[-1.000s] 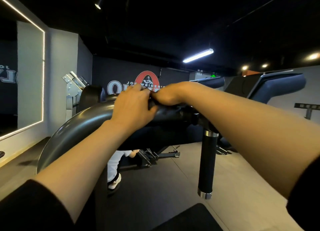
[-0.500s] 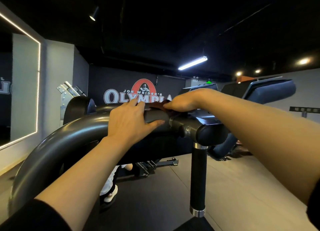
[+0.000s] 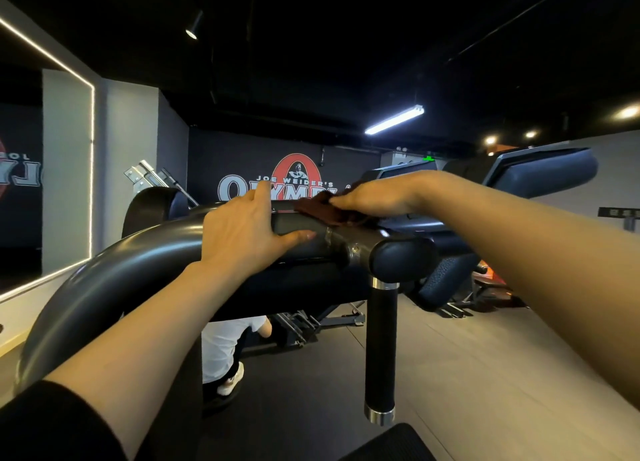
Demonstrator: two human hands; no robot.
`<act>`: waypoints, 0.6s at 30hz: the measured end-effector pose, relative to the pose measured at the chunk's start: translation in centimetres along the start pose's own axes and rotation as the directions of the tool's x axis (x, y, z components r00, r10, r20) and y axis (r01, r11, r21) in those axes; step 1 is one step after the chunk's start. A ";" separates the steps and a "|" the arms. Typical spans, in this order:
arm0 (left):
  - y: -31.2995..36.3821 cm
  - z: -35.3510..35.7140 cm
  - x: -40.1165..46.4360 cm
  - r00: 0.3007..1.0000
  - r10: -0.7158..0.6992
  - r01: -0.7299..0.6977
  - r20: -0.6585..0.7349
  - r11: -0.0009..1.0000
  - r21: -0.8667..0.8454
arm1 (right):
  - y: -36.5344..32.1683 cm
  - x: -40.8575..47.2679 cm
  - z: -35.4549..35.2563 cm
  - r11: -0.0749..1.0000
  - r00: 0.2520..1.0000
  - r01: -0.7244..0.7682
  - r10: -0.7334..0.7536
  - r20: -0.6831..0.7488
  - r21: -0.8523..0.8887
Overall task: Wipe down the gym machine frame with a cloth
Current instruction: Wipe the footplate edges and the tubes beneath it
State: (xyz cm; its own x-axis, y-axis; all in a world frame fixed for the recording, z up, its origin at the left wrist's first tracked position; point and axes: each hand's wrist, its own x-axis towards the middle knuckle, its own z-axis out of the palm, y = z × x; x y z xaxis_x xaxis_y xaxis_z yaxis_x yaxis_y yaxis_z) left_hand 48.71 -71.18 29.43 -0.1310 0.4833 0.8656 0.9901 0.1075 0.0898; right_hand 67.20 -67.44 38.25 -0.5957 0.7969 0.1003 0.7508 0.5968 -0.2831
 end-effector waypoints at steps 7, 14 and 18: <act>2.8 -0.1 0.6 0.996 0.084 -0.081 0.025 0.992 -0.098 | 0.0 0.6 0.4 0.980 0.994 0.105 -0.111 0.021 0.167; 4.8 1.0 2.1 0.983 0.183 -0.180 -0.004 0.962 -0.205 | 6.3 -1.2 -1.9 0.943 0.992 0.123 -0.128 -0.004 0.308; 5.1 1.6 2.2 0.979 0.196 -0.182 0.062 0.968 -0.172 | 9.8 -1.0 -2.7 0.994 0.982 -0.080 0.067 -0.174 -0.071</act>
State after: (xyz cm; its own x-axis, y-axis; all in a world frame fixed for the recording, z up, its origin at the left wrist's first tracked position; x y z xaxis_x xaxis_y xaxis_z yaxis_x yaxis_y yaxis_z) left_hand 53.34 -68.17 31.01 0.0624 0.5481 0.8341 0.9910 -0.1334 0.0136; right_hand 75.96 -62.13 37.92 -0.4850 0.8393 0.2458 0.8146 0.5358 -0.2220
